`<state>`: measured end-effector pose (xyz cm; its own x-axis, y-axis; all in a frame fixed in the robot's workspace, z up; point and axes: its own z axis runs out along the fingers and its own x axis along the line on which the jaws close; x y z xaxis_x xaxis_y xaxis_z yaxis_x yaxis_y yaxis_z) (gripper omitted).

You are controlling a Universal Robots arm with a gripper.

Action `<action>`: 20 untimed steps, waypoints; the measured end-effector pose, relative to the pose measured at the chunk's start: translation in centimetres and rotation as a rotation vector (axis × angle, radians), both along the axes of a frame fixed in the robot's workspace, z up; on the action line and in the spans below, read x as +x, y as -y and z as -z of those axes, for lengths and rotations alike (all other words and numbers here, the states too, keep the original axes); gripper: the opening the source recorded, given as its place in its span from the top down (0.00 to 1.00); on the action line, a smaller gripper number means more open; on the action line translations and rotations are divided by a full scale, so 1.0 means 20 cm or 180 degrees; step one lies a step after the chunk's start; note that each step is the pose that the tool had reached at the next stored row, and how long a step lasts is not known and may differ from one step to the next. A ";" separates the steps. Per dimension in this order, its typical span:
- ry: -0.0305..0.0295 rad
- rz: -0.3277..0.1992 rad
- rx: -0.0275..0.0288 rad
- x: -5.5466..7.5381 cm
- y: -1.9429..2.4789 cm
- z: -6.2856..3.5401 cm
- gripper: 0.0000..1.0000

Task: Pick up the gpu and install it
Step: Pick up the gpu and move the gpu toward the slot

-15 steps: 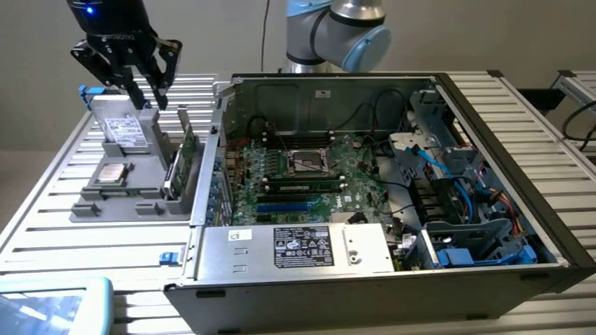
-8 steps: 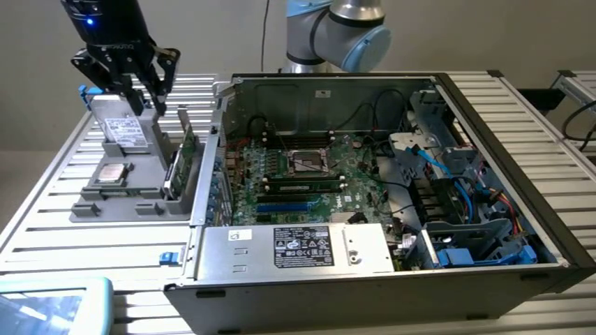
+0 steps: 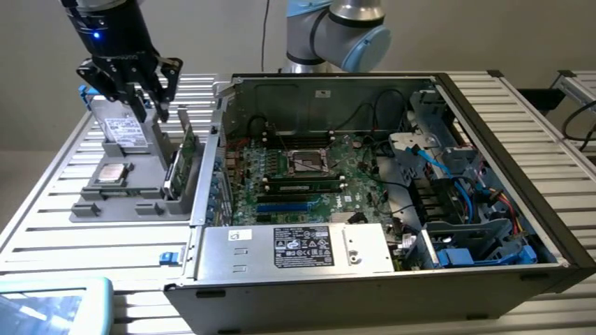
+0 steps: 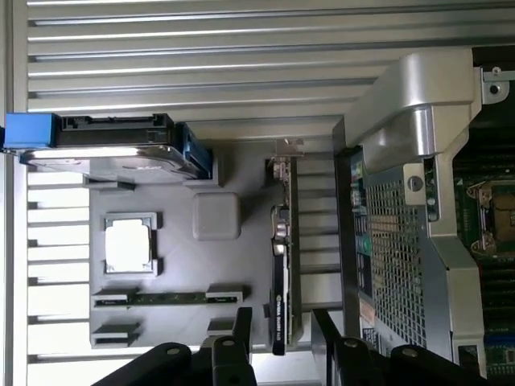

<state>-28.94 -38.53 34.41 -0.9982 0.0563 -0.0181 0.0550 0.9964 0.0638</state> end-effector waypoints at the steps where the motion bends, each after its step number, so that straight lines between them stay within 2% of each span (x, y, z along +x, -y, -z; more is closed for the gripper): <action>1: 0.0000 -0.0006 0.0006 0.00 0.000 0.009 0.58; 3: 0.0000 -0.0014 0.0012 0.00 0.000 0.027 0.58; 10: 0.0000 -0.0020 0.0012 0.00 0.000 0.091 0.58; 12: 0.0000 -0.0020 0.0012 0.00 0.000 0.109 0.56; 13: 0.0000 -0.0020 0.0012 0.00 0.000 0.118 0.50; 20: 0.0000 -0.0053 0.0012 0.00 0.000 0.182 0.50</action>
<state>-28.87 -38.54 30.78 -0.9991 0.0397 -0.0179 0.0384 0.9970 0.0677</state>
